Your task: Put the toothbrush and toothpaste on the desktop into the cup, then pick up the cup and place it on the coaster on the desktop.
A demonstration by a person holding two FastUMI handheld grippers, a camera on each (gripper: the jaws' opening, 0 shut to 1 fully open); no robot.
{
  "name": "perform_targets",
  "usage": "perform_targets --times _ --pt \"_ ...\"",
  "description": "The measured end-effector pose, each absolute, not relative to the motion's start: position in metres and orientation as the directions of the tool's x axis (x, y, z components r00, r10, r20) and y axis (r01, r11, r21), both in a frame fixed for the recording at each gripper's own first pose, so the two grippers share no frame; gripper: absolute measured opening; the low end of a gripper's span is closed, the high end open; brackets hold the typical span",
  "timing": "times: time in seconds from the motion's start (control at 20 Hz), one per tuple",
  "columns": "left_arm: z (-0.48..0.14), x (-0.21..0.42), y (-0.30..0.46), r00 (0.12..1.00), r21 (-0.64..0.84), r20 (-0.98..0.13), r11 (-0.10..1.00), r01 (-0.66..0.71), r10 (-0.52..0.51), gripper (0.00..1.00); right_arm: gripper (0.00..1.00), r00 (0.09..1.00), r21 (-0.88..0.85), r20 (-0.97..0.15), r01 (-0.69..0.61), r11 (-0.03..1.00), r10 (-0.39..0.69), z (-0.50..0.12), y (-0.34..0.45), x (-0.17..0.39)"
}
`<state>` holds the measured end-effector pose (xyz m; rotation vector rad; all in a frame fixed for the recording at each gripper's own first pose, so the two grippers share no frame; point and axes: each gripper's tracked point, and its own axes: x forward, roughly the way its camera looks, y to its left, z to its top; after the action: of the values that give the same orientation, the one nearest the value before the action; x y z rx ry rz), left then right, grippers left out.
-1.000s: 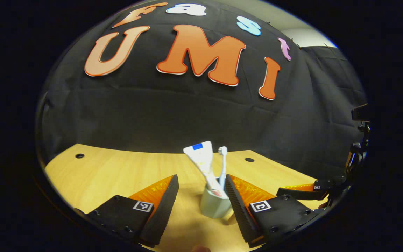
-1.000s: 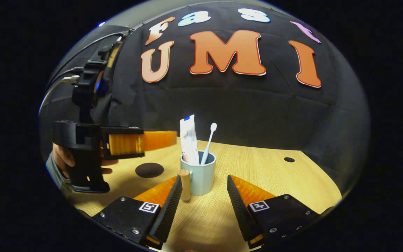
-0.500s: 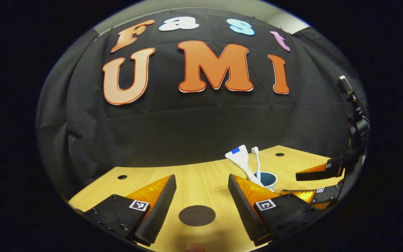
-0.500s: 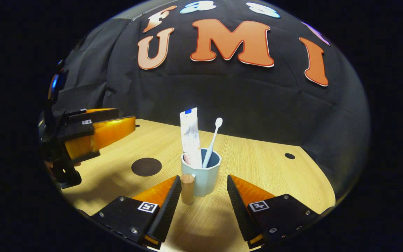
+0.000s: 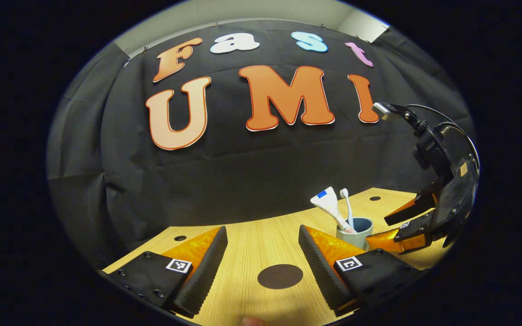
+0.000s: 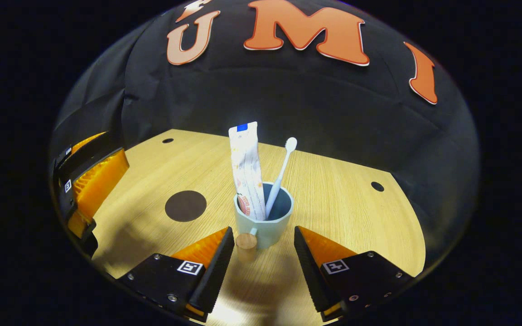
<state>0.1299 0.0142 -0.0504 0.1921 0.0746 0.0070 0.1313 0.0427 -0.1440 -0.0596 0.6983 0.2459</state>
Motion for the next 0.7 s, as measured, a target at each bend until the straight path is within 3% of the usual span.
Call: perform_targets --times 0.25,0.55,0.7 --pt "-0.063 0.128 0.028 0.996 0.163 -0.090 0.987 -0.004 0.019 1.00 0.80 0.615 0.071 -0.766 -0.210 0.975 0.188 -0.165 0.047 0.133" --pt "-0.071 0.123 0.048 0.996 0.113 -0.091 0.994 -0.011 0.022 1.00 0.67 0.495 0.109 -0.852 -0.147 0.983 0.168 -0.199 0.056 0.133" --pt "-0.076 0.116 0.056 0.995 0.081 -0.100 0.997 -0.013 0.021 0.99 0.59 0.498 0.081 -0.856 -0.145 0.986 0.143 -0.207 0.058 0.132"
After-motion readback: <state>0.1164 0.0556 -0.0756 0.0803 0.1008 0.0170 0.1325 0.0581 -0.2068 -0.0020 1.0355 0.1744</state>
